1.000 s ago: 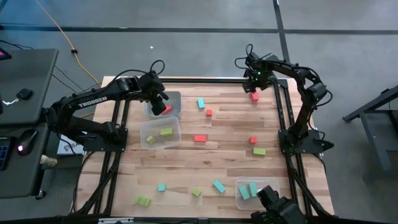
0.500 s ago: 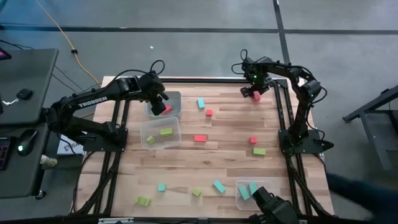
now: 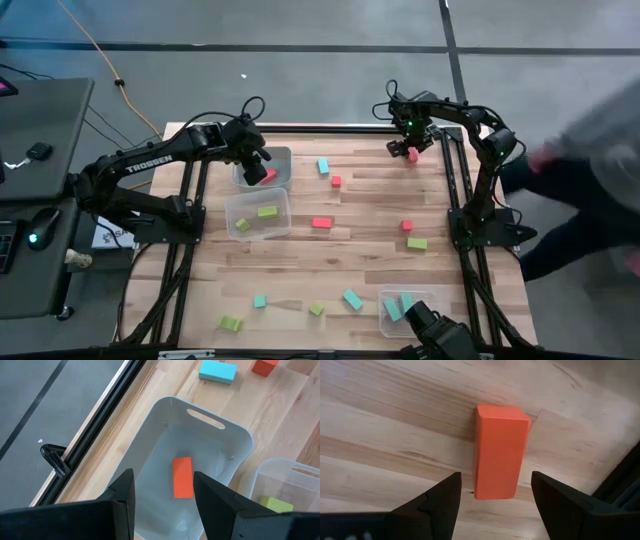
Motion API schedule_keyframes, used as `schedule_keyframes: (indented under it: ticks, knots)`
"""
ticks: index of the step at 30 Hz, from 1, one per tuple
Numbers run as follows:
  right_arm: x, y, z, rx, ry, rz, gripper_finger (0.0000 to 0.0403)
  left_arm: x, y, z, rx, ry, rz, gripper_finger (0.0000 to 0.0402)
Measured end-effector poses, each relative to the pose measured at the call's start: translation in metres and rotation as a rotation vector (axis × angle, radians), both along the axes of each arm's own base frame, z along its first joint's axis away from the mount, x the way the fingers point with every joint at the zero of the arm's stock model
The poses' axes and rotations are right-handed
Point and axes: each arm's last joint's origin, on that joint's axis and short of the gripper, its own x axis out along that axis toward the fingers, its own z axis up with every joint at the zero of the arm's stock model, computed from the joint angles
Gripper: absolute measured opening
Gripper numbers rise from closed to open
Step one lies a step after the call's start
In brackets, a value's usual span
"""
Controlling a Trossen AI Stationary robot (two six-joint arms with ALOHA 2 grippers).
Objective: Sort & place blocks by color
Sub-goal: Put the orange block into the gray bin
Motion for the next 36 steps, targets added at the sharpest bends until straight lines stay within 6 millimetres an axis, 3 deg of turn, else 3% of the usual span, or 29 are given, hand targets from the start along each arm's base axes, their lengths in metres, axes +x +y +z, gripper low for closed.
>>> schedule_keyframes:
  ticks: [11,25,36]
  knots:
    - [-0.003,0.005,0.003,0.070,0.020,0.023,0.0205,0.000,0.000,0.000,0.000,0.000,0.000,0.0133]
    - [0.011,-0.014,0.044,-0.006,-0.075,0.126,0.0205,0.000,0.000,0.000,0.000,0.000,0.000,0.0133]
    - [0.011,-0.028,0.034,0.107,-0.002,0.144,0.0205,0.000,0.000,0.000,0.000,0.000,0.000,0.0133]
